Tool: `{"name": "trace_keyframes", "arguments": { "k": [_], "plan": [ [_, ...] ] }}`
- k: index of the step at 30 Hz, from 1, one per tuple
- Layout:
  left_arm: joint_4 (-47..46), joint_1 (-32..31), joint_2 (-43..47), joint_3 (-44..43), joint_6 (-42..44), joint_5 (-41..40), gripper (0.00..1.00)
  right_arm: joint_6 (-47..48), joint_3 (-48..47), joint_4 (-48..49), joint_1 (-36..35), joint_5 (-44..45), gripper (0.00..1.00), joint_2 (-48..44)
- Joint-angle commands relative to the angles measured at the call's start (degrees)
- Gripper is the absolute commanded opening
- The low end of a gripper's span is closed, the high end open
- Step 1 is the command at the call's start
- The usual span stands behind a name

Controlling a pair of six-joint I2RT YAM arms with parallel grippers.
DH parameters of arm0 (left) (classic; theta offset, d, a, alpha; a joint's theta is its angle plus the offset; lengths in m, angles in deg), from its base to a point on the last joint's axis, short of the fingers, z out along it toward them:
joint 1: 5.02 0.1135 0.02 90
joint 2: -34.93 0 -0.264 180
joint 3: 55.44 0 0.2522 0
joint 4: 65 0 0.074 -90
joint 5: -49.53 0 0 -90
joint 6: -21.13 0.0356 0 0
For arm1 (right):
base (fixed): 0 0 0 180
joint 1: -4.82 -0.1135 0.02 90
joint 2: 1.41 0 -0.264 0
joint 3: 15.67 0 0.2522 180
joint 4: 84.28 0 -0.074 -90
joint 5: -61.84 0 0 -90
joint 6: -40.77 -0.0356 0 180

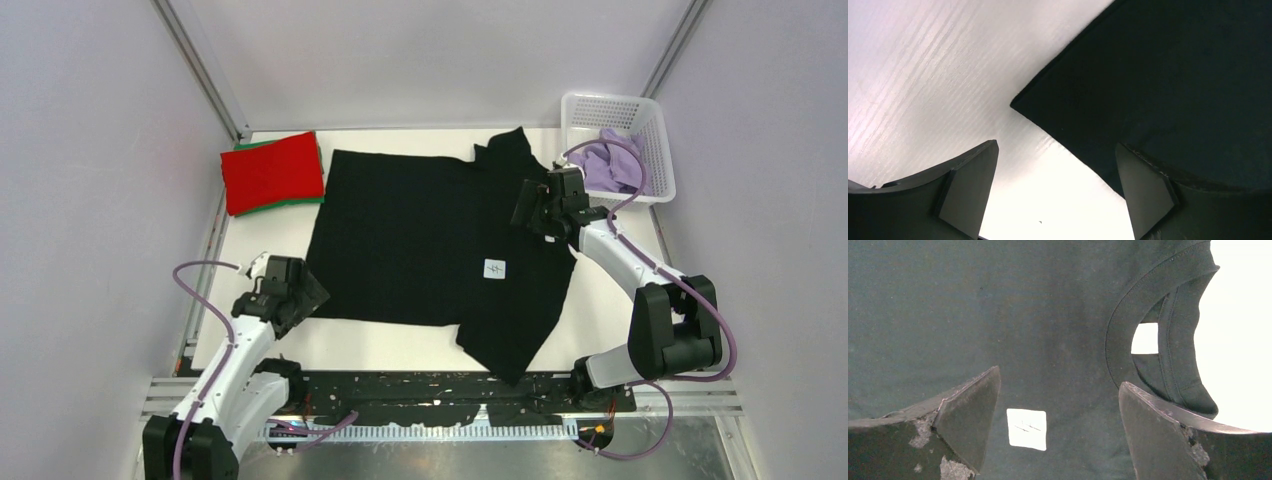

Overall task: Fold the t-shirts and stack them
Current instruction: Grab the side of the flattened tshirt closest away from the robot with both arms

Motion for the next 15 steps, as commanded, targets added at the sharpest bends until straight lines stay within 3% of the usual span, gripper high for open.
{"name": "trace_keyframes", "arguments": {
  "k": [1, 15],
  "plan": [
    [-3.5, 1.1, -5.4, -0.7, -2.7, -2.8, 0.87, 0.1, 0.3, 2.3, 0.0, 0.4, 0.96, -2.6],
    [-11.0, 2.6, -17.6, -2.5, -1.7, 1.3, 0.45, 0.4, 0.0, 1.5, 0.0, 2.5, 0.95, -2.8]
  ]
}}
